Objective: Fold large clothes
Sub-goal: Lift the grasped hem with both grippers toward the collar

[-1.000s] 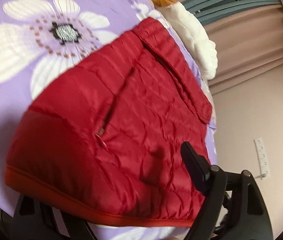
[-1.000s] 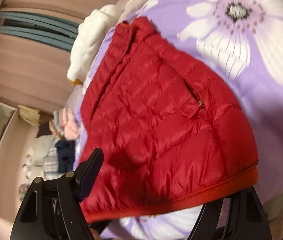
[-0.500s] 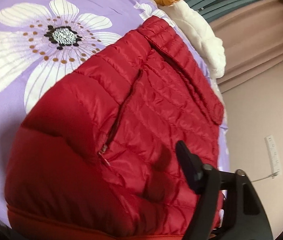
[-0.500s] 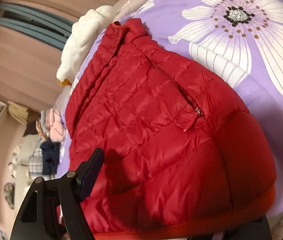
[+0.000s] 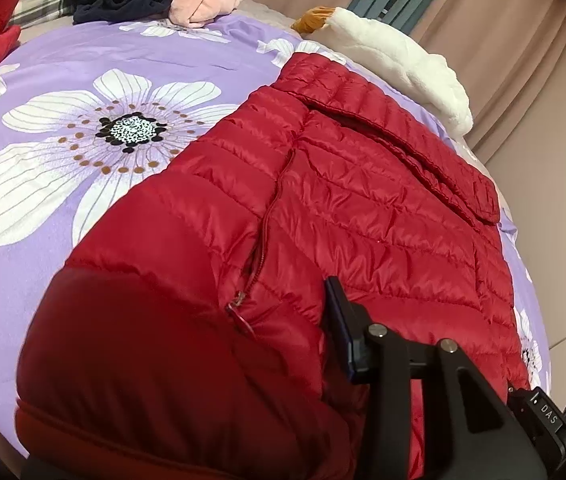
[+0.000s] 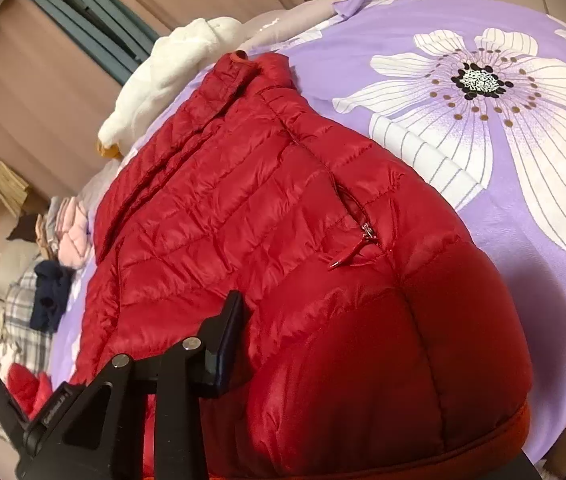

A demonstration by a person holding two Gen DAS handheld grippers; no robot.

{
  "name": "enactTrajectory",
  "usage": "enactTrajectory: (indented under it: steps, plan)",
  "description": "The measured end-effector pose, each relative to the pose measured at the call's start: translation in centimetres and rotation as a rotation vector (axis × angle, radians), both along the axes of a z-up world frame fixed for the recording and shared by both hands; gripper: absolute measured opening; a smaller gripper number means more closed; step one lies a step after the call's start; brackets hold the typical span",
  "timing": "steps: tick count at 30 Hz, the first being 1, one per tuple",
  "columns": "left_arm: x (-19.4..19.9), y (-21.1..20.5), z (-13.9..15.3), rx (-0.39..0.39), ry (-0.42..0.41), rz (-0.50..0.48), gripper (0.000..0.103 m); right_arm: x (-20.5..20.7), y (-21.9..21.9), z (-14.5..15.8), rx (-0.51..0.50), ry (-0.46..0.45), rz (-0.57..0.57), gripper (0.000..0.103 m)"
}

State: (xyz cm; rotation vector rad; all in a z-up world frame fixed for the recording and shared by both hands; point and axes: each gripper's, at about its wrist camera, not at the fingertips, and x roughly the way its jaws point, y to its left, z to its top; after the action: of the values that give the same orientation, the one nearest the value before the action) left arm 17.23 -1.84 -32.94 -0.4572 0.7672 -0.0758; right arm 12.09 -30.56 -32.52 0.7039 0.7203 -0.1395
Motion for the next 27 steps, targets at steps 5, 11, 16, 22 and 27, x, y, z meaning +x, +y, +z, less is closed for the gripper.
enactTrajectory:
  steps: [5,11,16,22,27]
  plan:
    - [-0.6,-0.5,-0.3,0.05,-0.054,-0.027,0.044,-0.3,1.2,0.0,-0.112,-0.027,0.011,0.032]
    - [-0.5,-0.8,-0.3,0.084,-0.065,-0.035,0.044,-0.3,1.7,0.3,-0.171,-0.027,0.009,0.032]
    - [-0.5,-1.0,-0.3,0.093,-0.07,-0.037,0.044,-0.4,1.8,0.3,-0.183,-0.03,0.019,0.032]
    - [-0.4,-1.3,-0.3,0.111,-0.066,-0.043,0.044,-0.4,2.0,0.3,-0.188,-0.032,0.022,0.032]
    - [-0.2,-1.7,-0.2,0.137,-0.051,-0.038,0.044,-0.3,2.0,0.4,-0.183,-0.022,0.023,0.032]
